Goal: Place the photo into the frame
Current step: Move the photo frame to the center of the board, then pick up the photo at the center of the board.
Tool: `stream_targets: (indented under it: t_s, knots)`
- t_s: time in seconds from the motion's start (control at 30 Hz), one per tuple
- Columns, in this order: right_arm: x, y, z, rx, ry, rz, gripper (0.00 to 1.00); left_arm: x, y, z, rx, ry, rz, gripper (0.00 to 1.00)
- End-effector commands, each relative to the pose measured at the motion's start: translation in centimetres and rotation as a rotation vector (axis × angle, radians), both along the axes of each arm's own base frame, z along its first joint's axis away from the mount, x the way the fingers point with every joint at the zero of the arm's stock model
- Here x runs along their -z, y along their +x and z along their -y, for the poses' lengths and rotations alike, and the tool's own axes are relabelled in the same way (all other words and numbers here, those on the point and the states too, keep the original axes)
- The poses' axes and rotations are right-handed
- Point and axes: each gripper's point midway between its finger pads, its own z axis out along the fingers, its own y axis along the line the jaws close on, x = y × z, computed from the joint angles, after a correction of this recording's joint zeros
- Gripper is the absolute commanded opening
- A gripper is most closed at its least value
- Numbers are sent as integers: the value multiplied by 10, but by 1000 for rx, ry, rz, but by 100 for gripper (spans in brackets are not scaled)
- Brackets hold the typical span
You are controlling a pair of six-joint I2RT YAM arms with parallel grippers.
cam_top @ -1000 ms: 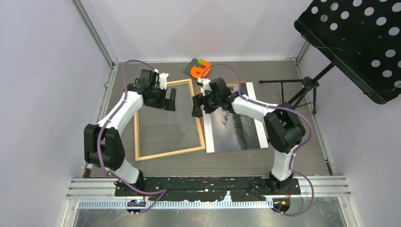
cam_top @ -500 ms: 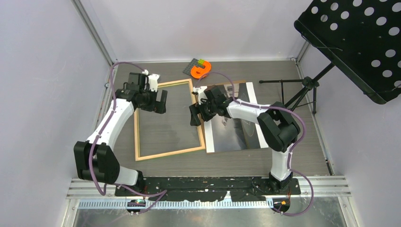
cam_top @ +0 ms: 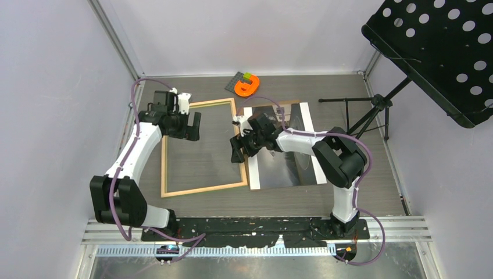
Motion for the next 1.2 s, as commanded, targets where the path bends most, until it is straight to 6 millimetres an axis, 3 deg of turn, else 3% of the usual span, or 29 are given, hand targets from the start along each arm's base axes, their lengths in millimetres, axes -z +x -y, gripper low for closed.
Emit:
stream_targets:
  t_s: [0.0,0.23,0.4,0.6,0.73,0.9,1.17]
  knots:
    - [-12,-21,-13,-54,46,-16,82,-7,-4,-7,-2,17,27,99]
    - [-32,-7,-9,-23,23,72,81,-8,-4,-8,0,14,30,99]
    - [-55,14,12,37,-36,204,85,-10,-3,-4,10,-3,43,99]
    - [-79,19,47,58,-124,344,87,-14,2,7,34,-57,66,100]
    - [-85,25,87,120,-186,376,86,-15,4,26,85,-104,73,100]
    - [-92,44,153,245,-221,351,86,-19,3,57,174,-112,121,100]
    - [-92,61,237,425,-277,326,85,-24,1,126,316,-173,103,99]
